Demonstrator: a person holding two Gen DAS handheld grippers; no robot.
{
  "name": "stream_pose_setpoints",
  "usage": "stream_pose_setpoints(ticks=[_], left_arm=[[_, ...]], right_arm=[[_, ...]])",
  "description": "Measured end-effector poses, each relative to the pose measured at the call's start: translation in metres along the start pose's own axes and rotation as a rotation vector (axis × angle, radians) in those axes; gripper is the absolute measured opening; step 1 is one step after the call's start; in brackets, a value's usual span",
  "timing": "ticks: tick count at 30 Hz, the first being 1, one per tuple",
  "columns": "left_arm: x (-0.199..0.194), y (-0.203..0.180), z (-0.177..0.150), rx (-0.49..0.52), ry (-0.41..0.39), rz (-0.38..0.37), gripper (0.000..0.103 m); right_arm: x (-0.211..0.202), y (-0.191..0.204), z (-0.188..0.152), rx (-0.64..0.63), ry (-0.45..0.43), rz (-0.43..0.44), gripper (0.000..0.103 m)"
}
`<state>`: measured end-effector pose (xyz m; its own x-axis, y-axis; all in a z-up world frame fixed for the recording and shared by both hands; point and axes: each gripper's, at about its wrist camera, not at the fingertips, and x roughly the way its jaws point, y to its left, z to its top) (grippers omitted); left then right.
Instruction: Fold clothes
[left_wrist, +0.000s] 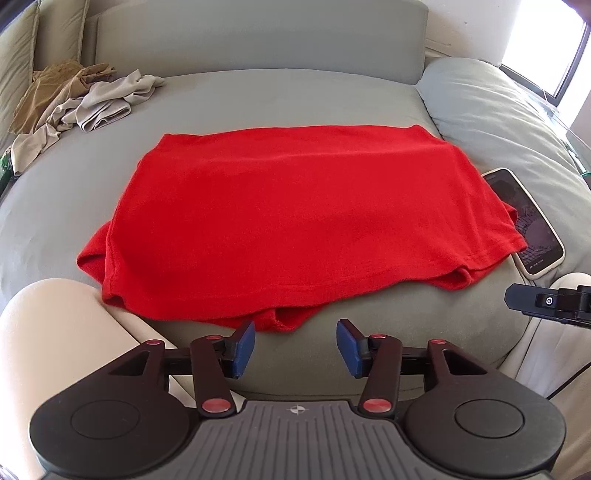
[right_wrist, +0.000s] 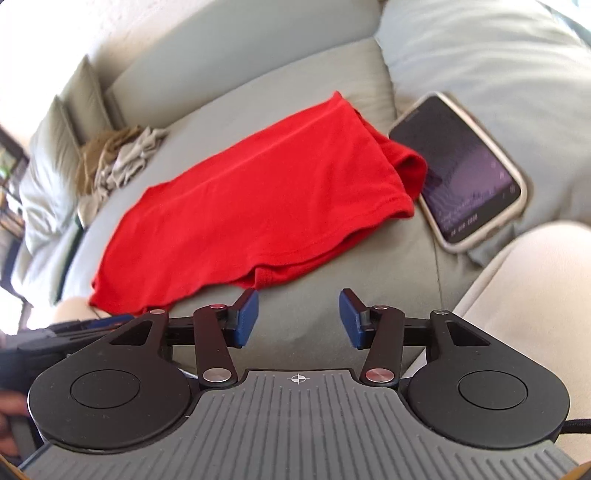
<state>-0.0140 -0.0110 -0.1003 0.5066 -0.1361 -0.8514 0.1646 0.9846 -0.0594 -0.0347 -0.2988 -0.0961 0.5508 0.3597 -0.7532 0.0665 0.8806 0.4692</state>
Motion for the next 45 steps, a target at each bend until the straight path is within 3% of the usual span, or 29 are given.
stream_pose_setpoints(ticks=[6,9,11,16,20,30,39,45], left_arm=[[-0.001,-0.001,-0.003,-0.005,0.003,-0.006,0.053],[-0.002,-0.001,-0.001,-0.009,-0.005,-0.004,0.054],[-0.002,-0.001,-0.001,-0.009,-0.008,-0.007,0.054],[-0.002,-0.003,-0.001,-0.006,-0.009,-0.017,0.054],[-0.002,-0.001,0.0,-0.017,-0.014,-0.023,0.054],[0.006,0.002,0.003,-0.029,0.006,-0.042,0.054],[0.013,0.003,0.006,-0.043,0.025,-0.045,0.054],[0.012,0.008,0.006,-0.077,0.018,-0.056,0.054]], right_arm=[[0.005,-0.015,-0.004,0.13,-0.007,0.049,0.055],[0.006,-0.024,-0.002,0.189,-0.039,0.048,0.068],[0.006,-0.029,-0.001,0.214,-0.071,0.044,0.071],[0.014,-0.04,0.009,0.244,-0.141,0.022,0.07],[0.03,-0.05,0.015,0.256,-0.155,0.013,0.063],[0.048,-0.052,0.021,0.174,-0.235,0.006,0.061],[0.072,-0.032,0.033,0.069,-0.252,-0.063,0.061],[0.078,-0.04,0.037,0.137,-0.322,-0.04,0.061]])
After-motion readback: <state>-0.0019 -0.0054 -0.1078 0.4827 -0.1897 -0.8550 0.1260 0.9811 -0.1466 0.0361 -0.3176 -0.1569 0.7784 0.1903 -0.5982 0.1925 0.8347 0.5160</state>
